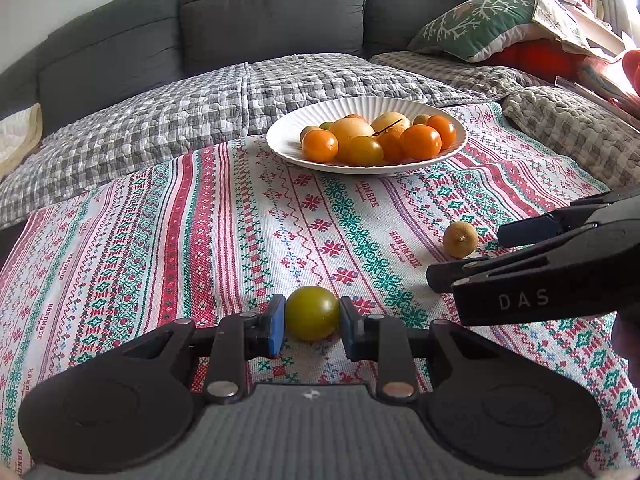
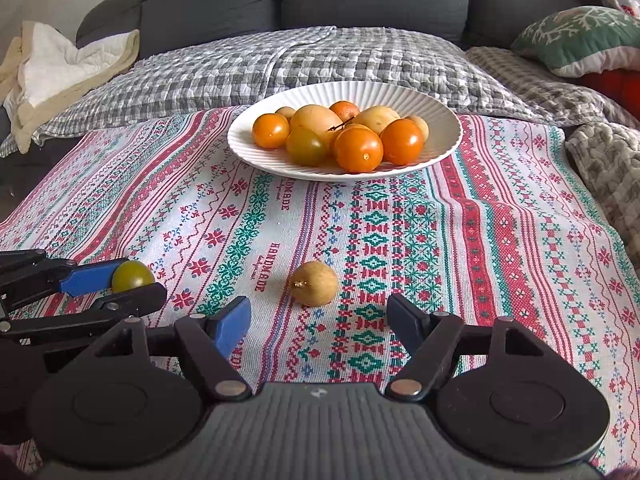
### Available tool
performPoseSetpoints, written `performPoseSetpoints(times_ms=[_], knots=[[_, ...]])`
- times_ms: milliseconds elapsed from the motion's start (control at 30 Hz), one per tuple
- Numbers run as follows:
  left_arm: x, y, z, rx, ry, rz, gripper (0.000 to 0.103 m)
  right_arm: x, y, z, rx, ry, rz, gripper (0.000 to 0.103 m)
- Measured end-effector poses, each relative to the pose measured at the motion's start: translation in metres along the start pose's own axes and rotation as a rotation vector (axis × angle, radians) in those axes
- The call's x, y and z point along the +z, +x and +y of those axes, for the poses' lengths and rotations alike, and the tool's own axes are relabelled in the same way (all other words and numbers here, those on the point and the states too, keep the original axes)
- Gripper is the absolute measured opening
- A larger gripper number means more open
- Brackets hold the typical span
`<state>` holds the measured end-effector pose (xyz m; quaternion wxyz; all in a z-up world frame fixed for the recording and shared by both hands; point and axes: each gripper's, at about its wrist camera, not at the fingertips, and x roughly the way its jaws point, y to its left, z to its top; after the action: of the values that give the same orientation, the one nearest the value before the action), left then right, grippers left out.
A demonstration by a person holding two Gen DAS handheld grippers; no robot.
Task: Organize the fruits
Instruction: 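Grasp a green cherry tomato with the left tool while the right grasps a brown fruit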
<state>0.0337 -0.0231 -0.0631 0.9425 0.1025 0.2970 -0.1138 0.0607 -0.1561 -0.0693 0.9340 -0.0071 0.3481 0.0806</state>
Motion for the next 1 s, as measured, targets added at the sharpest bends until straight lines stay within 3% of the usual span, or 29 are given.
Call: performPoseSetpoints(times_ms=[467, 1000], knots=[[0.002, -0.001, 0.001, -0.007, -0.046, 0.017, 0.018, 0.008, 0.005, 0.004, 0.018, -0.013, -0.015, 0.024], [0.014, 0.007, 0.01, -0.047, -0.125, 0.05, 0.018, 0.017, -0.007, -0.006, 0.051, 0.038, -0.036, 0.023]])
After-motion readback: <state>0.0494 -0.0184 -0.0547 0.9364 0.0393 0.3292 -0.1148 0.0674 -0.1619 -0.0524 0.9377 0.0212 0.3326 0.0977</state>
